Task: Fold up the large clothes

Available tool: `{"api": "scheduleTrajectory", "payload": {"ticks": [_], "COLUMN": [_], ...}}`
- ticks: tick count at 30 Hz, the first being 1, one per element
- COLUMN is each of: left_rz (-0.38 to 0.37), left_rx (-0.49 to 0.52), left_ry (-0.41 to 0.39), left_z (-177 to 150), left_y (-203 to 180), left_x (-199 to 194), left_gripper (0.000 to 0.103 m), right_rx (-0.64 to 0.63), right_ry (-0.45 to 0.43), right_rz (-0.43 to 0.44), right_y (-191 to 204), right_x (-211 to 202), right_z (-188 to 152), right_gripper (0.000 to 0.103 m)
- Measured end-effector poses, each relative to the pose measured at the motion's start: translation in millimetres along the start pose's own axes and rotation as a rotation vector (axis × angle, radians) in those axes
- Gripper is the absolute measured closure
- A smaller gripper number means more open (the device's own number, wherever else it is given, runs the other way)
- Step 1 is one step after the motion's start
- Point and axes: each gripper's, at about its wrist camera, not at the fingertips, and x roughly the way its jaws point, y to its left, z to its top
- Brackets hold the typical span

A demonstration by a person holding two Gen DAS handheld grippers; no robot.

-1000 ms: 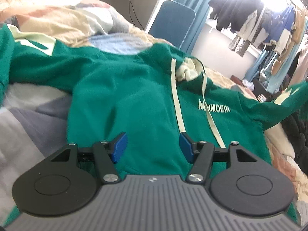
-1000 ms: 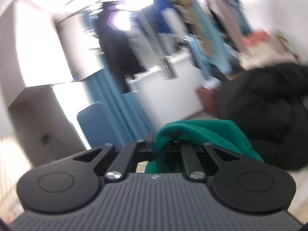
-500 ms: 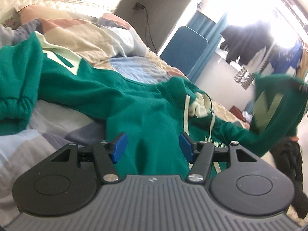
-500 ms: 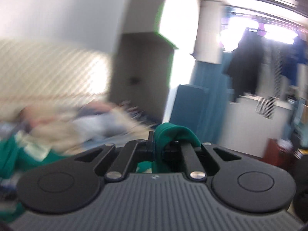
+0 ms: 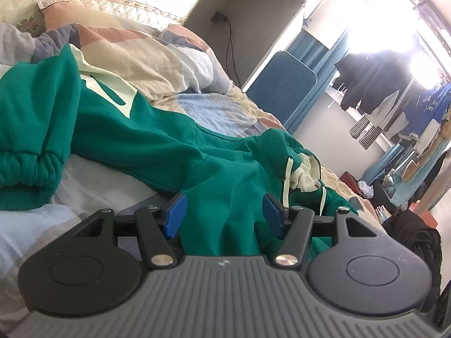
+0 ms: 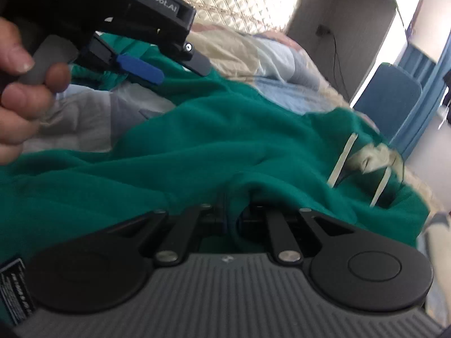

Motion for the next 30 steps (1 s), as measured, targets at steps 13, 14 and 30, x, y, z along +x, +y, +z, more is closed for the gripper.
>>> {"api": "scheduleTrajectory", "payload": {"ticks": [13,14,30], "left_rz": [-0.079,-0.084,-0.167], "left_rx": [0.077,0.088,0.230], "left_ry": [0.012,0.012,0.090], "left_z": [-15,-17,-49], "left_y": [-24,-27,-67], "left_x": [-3,-4,22], "left_gripper": [0.038,0.038,0.038], "right_rx": [0.258,0.289,0.814], "right_ry": [-0.041,-0.046,-0.072], "right_rz": [0.104,0.097,-0.134], "right_y": [-26,-31,-141], "right_x": [-69,-75,-56], "right_z": [-11,-14,-65], "right_gripper": [0.034,0.034,0.035]}}
